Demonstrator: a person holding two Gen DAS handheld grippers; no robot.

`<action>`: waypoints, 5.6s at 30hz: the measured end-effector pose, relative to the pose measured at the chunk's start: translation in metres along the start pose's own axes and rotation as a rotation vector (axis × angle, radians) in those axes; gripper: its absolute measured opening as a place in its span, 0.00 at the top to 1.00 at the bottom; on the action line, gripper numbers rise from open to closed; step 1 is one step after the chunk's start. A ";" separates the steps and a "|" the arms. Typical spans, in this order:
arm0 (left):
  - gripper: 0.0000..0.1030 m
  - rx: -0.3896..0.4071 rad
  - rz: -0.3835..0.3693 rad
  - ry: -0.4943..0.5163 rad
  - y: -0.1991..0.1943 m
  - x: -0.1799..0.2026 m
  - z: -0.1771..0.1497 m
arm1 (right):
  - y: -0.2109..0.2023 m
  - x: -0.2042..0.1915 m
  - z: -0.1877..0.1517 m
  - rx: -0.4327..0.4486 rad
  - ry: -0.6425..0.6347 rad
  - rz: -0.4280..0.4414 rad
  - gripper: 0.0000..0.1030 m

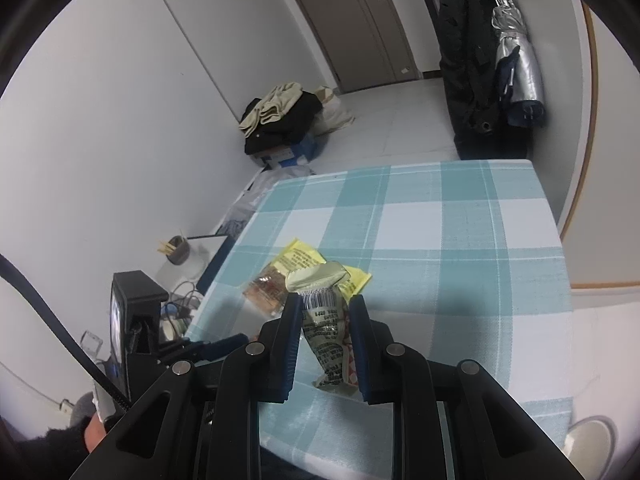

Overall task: Collect trash
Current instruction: 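Lift both wrappers and carry them toward the white bin, then open the right gripper over the bin while the left gripper releases its wrapper, then move both grippers back over the remaining wrappers on the table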

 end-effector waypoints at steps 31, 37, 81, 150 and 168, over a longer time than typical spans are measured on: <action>0.78 0.081 -0.059 -0.053 -0.050 -0.001 0.006 | -0.050 -0.006 -0.006 0.061 0.042 0.080 0.78; 0.78 0.140 -0.099 -0.047 -0.067 0.017 0.013 | -0.091 0.013 0.009 0.129 0.072 0.070 0.78; 0.78 -0.116 -0.581 0.189 0.000 0.353 0.022 | -0.221 0.336 -0.158 0.063 0.604 -0.326 0.78; 0.39 -0.682 -0.418 -0.002 0.147 0.370 -0.052 | -0.152 0.388 -0.236 -0.112 0.903 -0.386 0.32; 0.39 -0.093 -0.294 0.145 0.027 0.331 0.051 | -0.180 0.345 -0.154 0.036 0.743 -0.377 0.29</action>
Point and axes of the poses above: each gripper's, at about its wrist camera, not at the fingertips, and y roughly the way its jaws point, x to its right, z to its top, the point moved 4 cm from there along y, roughly the way its jaws point, and after that the axes turned 13 degrees about -z, right-handed, at the moved point
